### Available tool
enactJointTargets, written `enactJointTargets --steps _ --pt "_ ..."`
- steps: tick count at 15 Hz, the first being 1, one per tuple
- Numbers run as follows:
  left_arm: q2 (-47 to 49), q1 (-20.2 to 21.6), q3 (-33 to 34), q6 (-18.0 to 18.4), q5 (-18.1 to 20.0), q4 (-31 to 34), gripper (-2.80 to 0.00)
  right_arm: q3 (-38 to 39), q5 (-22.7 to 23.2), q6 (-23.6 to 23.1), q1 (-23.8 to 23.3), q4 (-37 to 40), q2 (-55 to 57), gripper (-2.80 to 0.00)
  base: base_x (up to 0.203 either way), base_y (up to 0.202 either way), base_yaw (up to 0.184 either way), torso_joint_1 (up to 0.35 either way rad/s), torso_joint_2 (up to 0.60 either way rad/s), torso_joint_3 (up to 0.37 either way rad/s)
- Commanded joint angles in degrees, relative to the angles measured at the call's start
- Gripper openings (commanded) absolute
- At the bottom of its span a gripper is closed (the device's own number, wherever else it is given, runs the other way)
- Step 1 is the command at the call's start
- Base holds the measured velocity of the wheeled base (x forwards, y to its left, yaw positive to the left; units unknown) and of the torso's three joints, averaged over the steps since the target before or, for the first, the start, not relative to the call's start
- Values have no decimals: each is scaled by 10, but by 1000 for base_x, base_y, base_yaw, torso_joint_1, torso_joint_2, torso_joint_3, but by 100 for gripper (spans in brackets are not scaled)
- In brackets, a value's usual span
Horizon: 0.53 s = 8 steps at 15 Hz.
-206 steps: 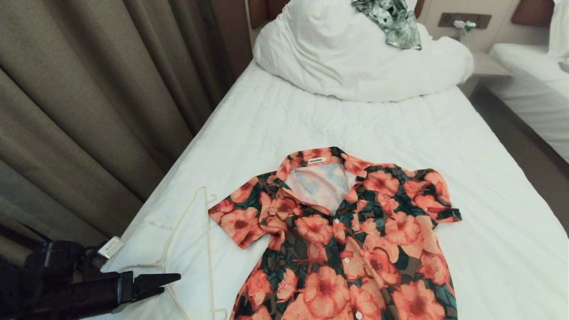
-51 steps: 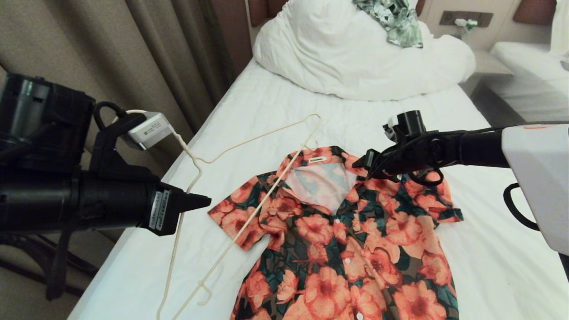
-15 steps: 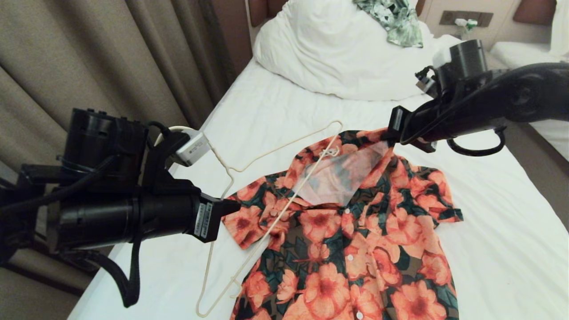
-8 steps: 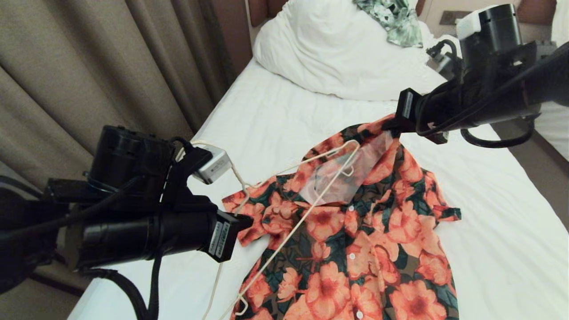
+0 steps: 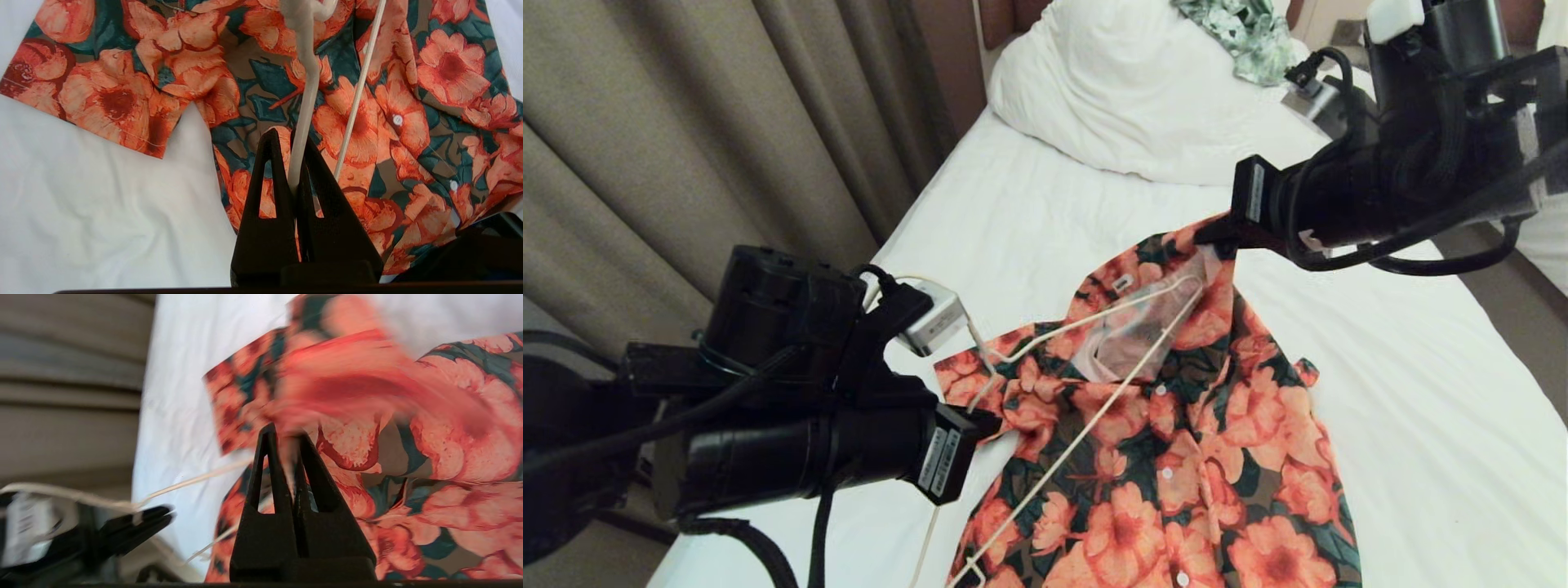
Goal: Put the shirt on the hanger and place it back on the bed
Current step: Hook one side of the shirt onto the hanger
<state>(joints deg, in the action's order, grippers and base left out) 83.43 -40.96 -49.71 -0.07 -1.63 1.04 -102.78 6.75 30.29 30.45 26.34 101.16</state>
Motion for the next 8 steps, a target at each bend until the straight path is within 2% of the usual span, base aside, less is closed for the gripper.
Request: enactJointTargets --steps 1,3,5,8 --pt "1 -8 2 0 -4 -1 -280 0 -1 1 38 5 -14 -280 0 0 0 0 0 0" --pt "3 -12 6 0 -5 -8 -280 0 -4 0 68 24 -28 -280 0 0 0 0 0 0" --pt "-1 -35 9 -5 -6 -9 -280 5 -5 -6 104 34 -45 -280 0 0 0 0 0 0" --pt "-19 -106 23 -17 -10 -8 -280 37 -4 -72 111 35 -64 -280 0 0 0 0 0 0"
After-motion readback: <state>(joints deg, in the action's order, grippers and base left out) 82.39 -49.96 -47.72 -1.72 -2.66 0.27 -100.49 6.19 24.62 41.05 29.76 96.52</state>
